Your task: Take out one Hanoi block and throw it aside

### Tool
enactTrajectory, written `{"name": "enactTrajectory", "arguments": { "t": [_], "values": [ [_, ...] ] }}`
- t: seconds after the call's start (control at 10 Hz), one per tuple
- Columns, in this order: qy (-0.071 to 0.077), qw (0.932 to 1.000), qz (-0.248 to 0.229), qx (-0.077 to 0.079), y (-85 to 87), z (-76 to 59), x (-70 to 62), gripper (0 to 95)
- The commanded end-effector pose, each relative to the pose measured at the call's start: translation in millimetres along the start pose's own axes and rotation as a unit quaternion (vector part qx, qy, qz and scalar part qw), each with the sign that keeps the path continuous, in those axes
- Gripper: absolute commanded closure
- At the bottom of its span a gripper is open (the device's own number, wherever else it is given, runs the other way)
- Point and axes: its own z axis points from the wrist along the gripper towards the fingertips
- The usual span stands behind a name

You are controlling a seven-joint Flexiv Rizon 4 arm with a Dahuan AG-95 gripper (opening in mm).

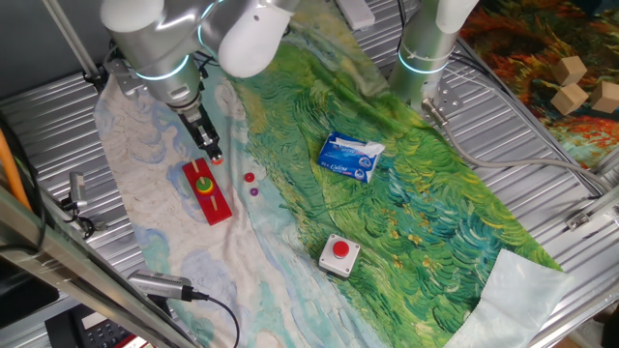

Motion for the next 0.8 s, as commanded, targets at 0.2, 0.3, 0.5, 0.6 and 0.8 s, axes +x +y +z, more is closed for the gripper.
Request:
{"name": "enactTrajectory", "arguments": {
  "t": [0.2,0.3,0.5,0.6,0.8],
  "values": [
    [-0.01,0.9999,0.001,0.007,0.4,1.7,-2.2,0.0],
    [-0.012,0.9999,0.004,0.007,1.7,1.9,-3.7,0.0],
    [-0.013,0.9999,0.001,0.007,2.5,2.2,-3.9,0.0],
    [-0.013,0.9999,-0.001,0.007,2.5,2.2,-3.9,0.0],
    [-0.013,0.9999,-0.004,0.006,2.6,2.2,-3.9,0.0]
  ]
}}
